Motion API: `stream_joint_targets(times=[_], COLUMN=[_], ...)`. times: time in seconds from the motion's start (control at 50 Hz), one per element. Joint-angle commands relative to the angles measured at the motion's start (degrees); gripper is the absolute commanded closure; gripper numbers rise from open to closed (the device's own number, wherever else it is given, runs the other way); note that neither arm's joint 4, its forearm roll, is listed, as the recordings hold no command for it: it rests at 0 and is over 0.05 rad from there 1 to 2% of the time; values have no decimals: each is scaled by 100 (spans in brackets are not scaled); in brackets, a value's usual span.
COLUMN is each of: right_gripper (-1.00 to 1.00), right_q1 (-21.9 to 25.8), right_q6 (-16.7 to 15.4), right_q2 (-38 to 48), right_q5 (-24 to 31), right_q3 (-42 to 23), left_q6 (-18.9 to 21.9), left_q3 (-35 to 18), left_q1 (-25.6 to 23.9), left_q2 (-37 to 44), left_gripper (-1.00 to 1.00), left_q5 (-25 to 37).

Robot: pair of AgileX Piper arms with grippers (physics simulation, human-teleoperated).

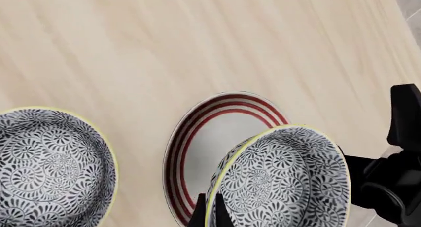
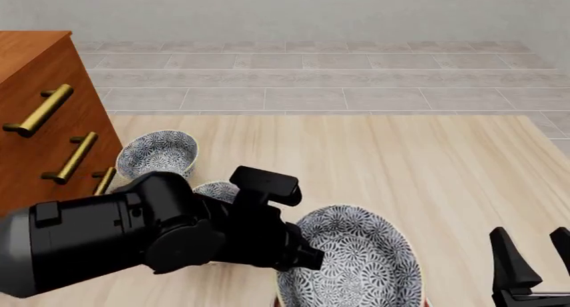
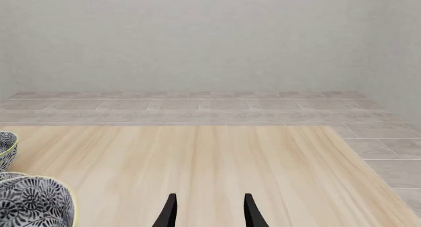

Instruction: Put the bowl at the front on the plate.

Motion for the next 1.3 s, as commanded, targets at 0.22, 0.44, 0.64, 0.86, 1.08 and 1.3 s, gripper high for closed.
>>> stream_joint_targets(times=[0.22,0.44,0.64,0.86,1.08,1.3], right_gripper=[-100,-100,-100,-100,-100,-100], right_q1=[0,-1,0,0,0,1], right_q6=[1,0,-1,0,1,1], right_q2=[-11,-13,-13,-12,-12,-12], right_q5=[5,6,6,6,5,6], right_q3=[5,5,5,5,5,5], left_q6=[13,3,-92,-108,-160,-186], left_q3=[-157,-127,-88,-41,71,104], left_q1=[78,90,3,7,5,-4], left_q2=[379,545,738,954,1068,1157], left_gripper=[100,100,100,100,100,100], left_q5=[-216,-373,-531,-688,-842,-931])
